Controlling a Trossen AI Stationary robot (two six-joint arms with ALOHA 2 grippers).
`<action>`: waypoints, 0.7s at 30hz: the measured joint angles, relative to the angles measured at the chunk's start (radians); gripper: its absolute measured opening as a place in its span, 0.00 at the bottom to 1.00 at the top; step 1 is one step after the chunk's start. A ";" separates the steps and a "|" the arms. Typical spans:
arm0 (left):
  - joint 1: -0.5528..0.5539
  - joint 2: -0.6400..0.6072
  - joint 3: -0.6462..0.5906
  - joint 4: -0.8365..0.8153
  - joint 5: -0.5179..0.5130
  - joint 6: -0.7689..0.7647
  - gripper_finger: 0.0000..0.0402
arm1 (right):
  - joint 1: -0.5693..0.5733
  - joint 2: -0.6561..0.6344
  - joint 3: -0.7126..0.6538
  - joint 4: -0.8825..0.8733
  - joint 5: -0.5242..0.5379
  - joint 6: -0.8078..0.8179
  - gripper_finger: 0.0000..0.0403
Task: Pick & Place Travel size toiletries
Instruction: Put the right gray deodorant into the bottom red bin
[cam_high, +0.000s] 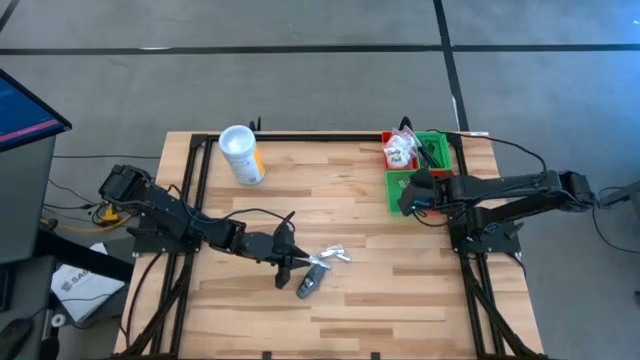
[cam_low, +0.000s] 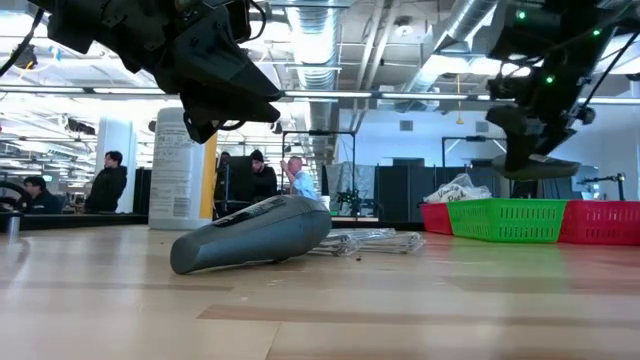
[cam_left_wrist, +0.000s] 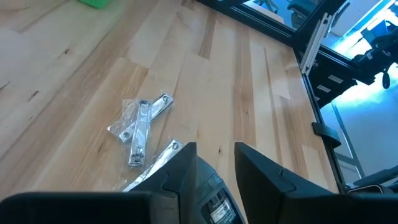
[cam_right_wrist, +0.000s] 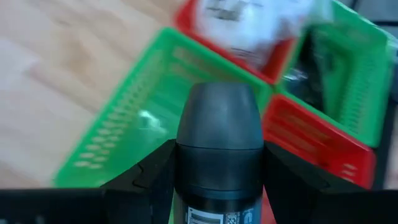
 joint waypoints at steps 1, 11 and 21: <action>0.000 0.000 0.000 0.000 0.000 0.000 0.25 | -0.010 0.000 0.000 -0.024 0.012 0.021 0.47; 0.000 0.000 0.000 -0.001 -0.004 0.000 0.25 | -0.085 0.009 -0.004 -0.156 0.072 0.157 0.47; 0.000 0.000 0.000 -0.001 -0.004 0.000 0.25 | -0.151 0.007 -0.152 -0.092 0.066 0.248 0.47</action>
